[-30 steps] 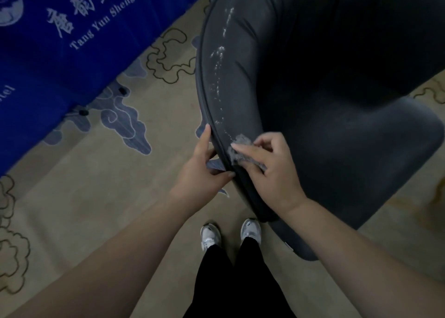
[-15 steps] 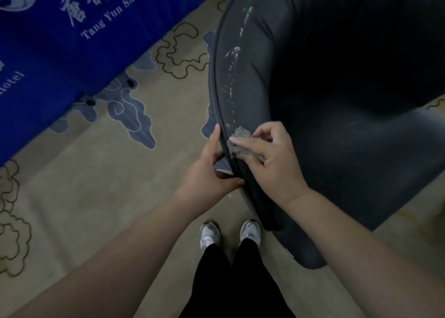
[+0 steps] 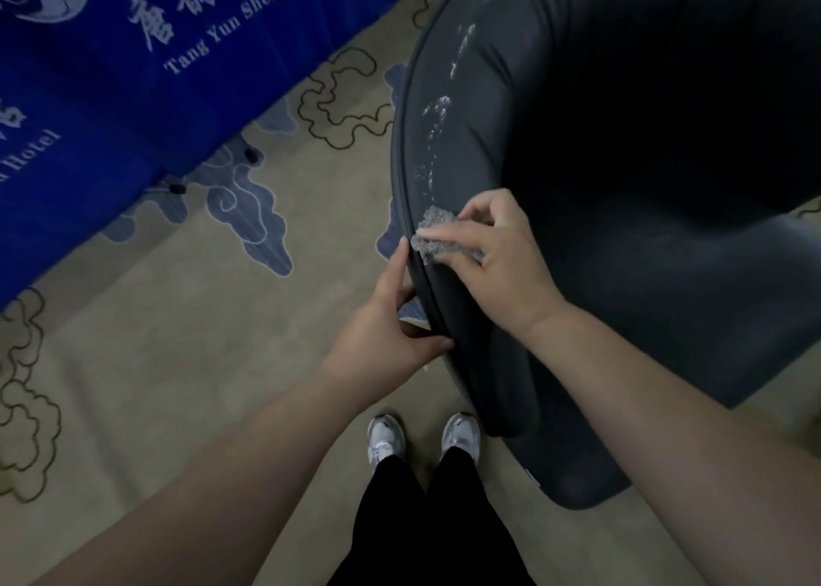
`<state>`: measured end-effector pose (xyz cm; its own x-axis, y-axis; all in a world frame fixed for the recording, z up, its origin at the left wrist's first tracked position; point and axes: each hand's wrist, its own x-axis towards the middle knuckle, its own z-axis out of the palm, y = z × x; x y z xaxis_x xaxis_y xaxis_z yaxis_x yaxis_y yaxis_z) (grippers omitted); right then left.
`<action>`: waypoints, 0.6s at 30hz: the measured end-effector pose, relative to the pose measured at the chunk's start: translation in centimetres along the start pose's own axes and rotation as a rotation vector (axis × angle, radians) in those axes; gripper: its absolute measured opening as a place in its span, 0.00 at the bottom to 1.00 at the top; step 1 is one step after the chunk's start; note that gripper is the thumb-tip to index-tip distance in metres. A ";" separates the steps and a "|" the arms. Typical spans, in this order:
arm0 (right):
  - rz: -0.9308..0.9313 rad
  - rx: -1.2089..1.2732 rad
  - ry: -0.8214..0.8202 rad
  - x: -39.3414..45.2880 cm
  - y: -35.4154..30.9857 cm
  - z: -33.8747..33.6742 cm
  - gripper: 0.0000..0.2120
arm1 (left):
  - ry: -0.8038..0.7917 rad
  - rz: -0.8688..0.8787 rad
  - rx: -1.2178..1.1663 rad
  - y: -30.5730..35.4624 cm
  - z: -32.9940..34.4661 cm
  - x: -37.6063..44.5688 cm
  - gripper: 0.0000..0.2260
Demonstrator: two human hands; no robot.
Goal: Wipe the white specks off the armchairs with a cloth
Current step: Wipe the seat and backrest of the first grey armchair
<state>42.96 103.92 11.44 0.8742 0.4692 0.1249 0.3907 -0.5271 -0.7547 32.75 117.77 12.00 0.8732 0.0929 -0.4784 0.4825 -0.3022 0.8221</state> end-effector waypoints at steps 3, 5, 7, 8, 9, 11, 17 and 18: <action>-0.013 -0.006 0.007 -2.7 0.5 -0.3 0.14 | -0.003 -0.004 0.001 0.0 0.0 -0.1 0.52; -0.011 0.007 -0.004 -4.4 0.4 -0.4 0.16 | -0.007 0.000 0.008 0.2 -0.2 0.0 0.53; -0.020 -0.001 -0.029 -3.6 0.5 -0.4 0.15 | -0.010 0.012 -0.019 0.3 -0.3 0.1 0.51; -0.030 -0.018 -0.037 -2.3 0.4 -0.3 0.13 | -0.012 0.015 -0.037 0.2 -0.3 0.2 0.51; -0.036 -0.042 -0.041 -0.7 0.3 -0.2 0.12 | -0.015 0.012 -0.055 0.2 -0.3 0.3 0.51; -0.014 -0.069 -0.048 2.3 -0.1 -0.1 0.12 | -0.024 -0.003 -0.103 0.1 -0.3 0.6 0.51; -0.001 -0.023 0.004 -1.1 0.1 -0.3 0.15 | -0.019 0.014 -0.166 0.3 -0.7 1.9 0.52; -0.001 -0.010 0.008 -1.9 0.0 -0.3 0.15 | -0.025 0.020 -0.181 0.3 -1.0 2.3 0.52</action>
<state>41.36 102.84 11.41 0.8762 0.4638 0.1307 0.3943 -0.5341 -0.7478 35.01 118.84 11.49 0.8820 0.0645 -0.4668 0.4713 -0.1280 0.8727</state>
